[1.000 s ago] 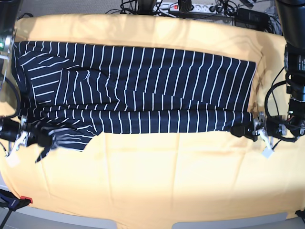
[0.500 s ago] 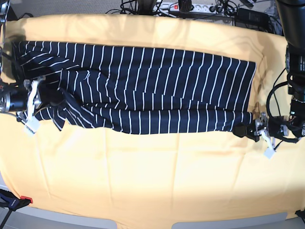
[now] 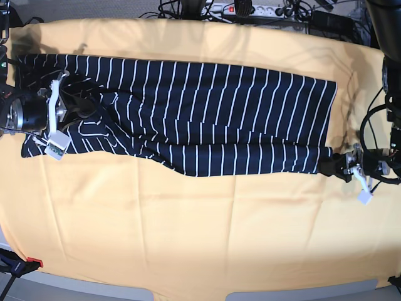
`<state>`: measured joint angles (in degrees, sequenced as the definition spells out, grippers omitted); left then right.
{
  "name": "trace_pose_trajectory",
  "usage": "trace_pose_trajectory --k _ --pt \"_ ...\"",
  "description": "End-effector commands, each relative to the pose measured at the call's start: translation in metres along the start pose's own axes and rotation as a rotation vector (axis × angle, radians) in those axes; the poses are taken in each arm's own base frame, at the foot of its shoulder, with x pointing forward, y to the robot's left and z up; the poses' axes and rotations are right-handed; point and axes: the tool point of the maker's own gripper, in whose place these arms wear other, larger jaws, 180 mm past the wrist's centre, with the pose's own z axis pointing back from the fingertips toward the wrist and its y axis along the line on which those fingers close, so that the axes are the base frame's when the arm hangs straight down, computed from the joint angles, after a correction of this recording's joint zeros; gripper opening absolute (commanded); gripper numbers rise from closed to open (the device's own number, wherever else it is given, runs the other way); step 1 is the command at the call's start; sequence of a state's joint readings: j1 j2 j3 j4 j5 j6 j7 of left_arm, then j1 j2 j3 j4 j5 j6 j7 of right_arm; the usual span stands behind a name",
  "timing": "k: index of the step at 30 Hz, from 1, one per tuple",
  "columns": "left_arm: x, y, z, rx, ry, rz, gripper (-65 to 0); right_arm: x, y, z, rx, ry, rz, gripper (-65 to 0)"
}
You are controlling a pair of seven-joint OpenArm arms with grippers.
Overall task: Fold the T-shirt properly
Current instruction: 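Lift the hem edge with both grippers and fold it over the shirt body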
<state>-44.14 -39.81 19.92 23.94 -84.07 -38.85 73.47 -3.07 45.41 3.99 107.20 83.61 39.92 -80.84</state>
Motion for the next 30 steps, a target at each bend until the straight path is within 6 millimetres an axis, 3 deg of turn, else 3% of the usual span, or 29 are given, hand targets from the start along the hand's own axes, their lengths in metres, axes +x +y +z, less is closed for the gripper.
trace_pose_trajectory --k 1,10,16,20,25,30 --pt "0.017 -0.001 0.018 0.009 -0.048 -0.018 -30.8 0.008 -0.003 0.011 -0.014 -0.018 0.025 -65.0" --pt "0.019 0.016 0.051 0.072 -0.078 -0.009 -30.8 -0.015 -0.001 0.012 -0.017 0.058 0.001 -65.0" --pt "0.026 0.022 0.075 0.109 -0.105 -0.012 -30.8 -0.045 -0.032 0.019 -0.191 0.222 0.027 -65.0" --pt "0.025 0.030 0.094 0.143 -0.119 -0.005 -30.8 -0.062 -0.031 0.018 -0.194 0.274 0.010 -65.0" --pt "0.028 0.034 0.113 0.173 -0.141 -0.005 -30.8 -0.100 -0.036 0.017 -0.224 0.373 -0.050 -65.0" --pt "0.032 0.036 0.128 0.193 -0.160 -0.008 -30.8 -0.092 -0.062 0.019 -0.346 0.303 -0.008 -64.3"
